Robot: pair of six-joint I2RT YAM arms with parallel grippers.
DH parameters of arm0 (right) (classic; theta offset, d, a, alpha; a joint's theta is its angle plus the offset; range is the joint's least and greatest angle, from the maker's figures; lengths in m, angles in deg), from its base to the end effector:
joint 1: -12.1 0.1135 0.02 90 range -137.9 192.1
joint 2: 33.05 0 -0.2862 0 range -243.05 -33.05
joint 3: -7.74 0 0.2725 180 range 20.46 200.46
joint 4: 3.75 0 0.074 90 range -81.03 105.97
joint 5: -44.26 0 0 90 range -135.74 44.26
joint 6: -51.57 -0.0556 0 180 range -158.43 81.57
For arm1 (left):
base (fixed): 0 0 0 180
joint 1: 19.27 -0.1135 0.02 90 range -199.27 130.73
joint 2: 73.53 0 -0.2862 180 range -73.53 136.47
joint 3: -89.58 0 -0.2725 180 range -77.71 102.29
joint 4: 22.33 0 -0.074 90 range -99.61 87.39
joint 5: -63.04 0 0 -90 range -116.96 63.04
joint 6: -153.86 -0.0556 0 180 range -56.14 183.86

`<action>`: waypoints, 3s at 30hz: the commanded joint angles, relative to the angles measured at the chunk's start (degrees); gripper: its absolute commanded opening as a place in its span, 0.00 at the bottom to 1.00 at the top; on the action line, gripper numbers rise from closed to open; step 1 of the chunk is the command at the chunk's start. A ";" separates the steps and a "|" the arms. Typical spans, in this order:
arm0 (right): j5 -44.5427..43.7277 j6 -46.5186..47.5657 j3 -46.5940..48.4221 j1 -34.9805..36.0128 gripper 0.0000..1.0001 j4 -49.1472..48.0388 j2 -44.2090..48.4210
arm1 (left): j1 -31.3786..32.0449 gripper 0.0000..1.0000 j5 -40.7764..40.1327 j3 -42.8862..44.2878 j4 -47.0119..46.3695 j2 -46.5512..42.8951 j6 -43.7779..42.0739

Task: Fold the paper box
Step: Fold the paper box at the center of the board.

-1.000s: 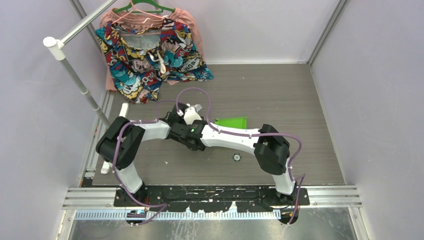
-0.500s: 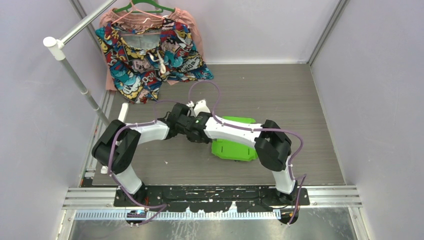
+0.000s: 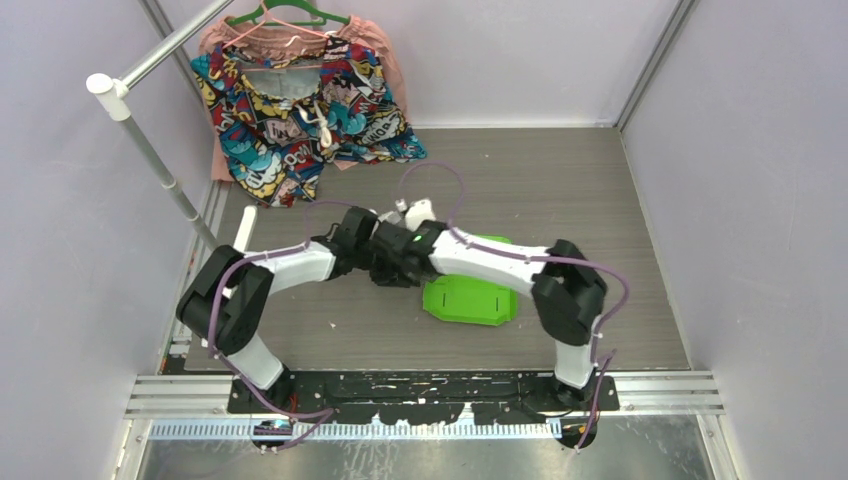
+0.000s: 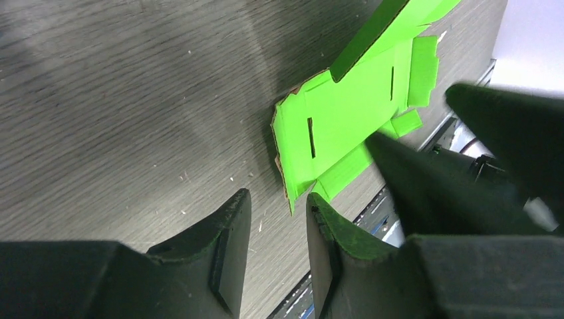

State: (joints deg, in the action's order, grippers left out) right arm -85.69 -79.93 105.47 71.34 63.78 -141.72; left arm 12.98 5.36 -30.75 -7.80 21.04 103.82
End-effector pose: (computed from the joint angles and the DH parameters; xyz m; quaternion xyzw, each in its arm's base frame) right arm 0.2365 0.3276 0.2187 -0.1103 0.9292 -0.1441 0.3220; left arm 0.2759 -0.2092 0.1510 0.0357 0.9054 -0.4071 0.1152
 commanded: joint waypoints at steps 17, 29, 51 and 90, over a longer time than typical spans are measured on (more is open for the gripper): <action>24.58 11.89 9.03 -17.40 0.51 4.34 3.81 | -4.29 0.25 -2.76 -1.82 5.88 -8.85 -0.08; 24.44 7.24 12.83 -11.71 0.49 9.20 -3.57 | -4.39 0.02 -1.50 -4.50 1.96 -5.61 2.01; 9.84 5.53 28.69 -7.97 0.57 23.34 -20.54 | -4.39 0.02 0.73 -6.02 -0.54 -5.50 1.81; 2.95 -1.03 23.68 -1.53 0.50 21.72 -22.62 | -12.26 0.01 0.75 -11.74 -2.39 -13.49 3.49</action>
State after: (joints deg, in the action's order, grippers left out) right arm -81.25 -78.57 131.13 67.15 86.57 -167.35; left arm 5.35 5.14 -41.11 -6.01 14.06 107.08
